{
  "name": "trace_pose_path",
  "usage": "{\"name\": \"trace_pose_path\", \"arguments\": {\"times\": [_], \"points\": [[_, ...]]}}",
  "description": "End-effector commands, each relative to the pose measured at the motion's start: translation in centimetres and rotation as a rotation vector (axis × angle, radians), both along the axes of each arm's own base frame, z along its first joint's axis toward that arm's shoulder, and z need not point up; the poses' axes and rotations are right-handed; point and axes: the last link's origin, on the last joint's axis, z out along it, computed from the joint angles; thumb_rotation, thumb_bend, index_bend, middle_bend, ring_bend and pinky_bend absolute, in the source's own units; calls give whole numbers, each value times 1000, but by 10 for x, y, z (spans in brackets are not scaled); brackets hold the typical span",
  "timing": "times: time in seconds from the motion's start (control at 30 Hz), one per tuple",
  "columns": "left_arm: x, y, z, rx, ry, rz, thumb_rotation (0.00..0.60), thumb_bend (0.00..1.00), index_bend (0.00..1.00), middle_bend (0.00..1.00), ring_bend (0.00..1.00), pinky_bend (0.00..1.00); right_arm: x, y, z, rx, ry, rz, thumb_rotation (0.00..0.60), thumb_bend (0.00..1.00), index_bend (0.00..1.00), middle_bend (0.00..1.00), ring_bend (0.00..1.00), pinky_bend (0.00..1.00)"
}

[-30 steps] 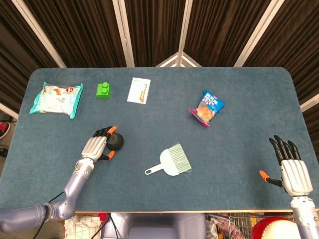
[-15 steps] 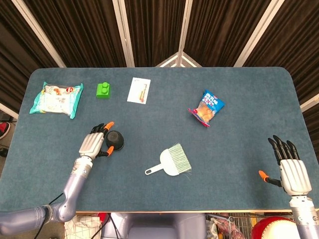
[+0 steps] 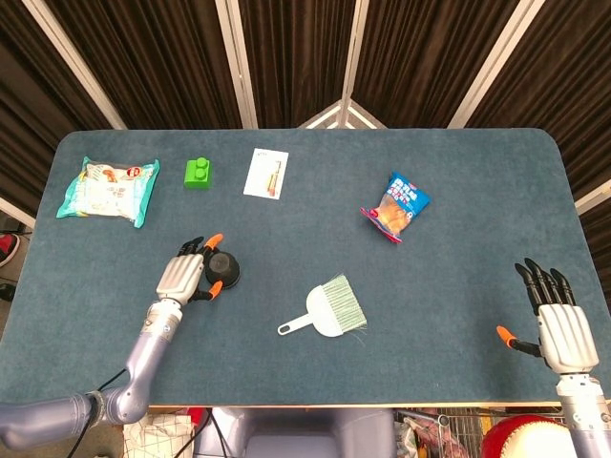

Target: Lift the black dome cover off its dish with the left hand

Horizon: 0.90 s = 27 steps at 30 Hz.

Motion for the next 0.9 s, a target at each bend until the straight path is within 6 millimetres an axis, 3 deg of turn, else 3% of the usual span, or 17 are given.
{"name": "trace_pose_path", "arguments": {"times": [0.03, 0.5, 0.9], "points": [[3, 0, 1, 9, -10, -2, 600, 614, 89, 344, 0, 0, 1, 0, 0, 0, -1, 1, 600, 209, 0, 9, 106, 11], [36, 0, 33, 100, -130, -77, 600, 621, 90, 340, 0, 0, 0, 2, 1, -2, -8, 5, 600, 209, 0, 9, 106, 11], [66, 14, -11, 36, -94, -131, 600, 620, 95, 311, 0, 0, 0, 1, 3, -6, -7, 5, 600, 208, 0, 9, 106, 11]]}}
